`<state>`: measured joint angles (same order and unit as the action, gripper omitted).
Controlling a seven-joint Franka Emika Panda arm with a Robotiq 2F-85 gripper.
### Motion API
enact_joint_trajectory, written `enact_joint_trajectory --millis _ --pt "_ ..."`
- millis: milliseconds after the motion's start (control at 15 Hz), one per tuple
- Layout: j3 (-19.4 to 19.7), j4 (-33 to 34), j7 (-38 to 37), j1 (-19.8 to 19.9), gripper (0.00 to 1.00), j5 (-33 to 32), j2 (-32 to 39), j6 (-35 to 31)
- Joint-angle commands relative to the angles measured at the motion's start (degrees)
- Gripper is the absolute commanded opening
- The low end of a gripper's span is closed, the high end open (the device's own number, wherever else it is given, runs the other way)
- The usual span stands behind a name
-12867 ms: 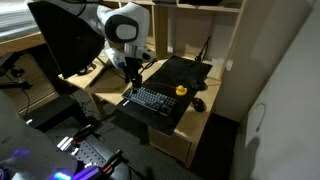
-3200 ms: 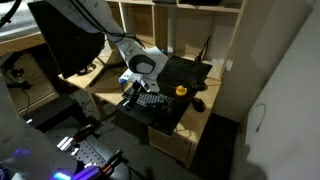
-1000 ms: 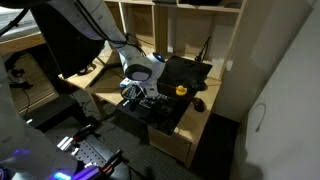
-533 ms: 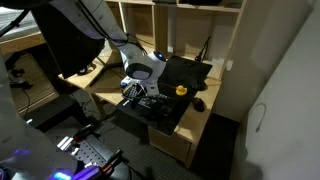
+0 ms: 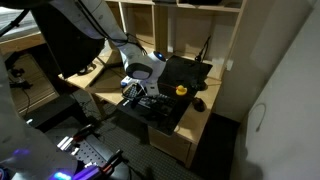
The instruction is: Click some buttons on the keyboard
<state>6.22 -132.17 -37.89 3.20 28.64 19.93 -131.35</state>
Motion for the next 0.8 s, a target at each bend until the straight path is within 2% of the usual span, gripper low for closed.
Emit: enact_joint_trajectory --millis 0,467,733 --pt "-0.17 0.06 -0.09 0.20 1.00 -0.13 0.00 0.06" --pt "-1.22 4.82 3.14 1.98 1.00 3.83 7.90 -0.92" --pt "-0.79 5.00 5.01 2.28 1.00 5.68 8.14 -0.38"
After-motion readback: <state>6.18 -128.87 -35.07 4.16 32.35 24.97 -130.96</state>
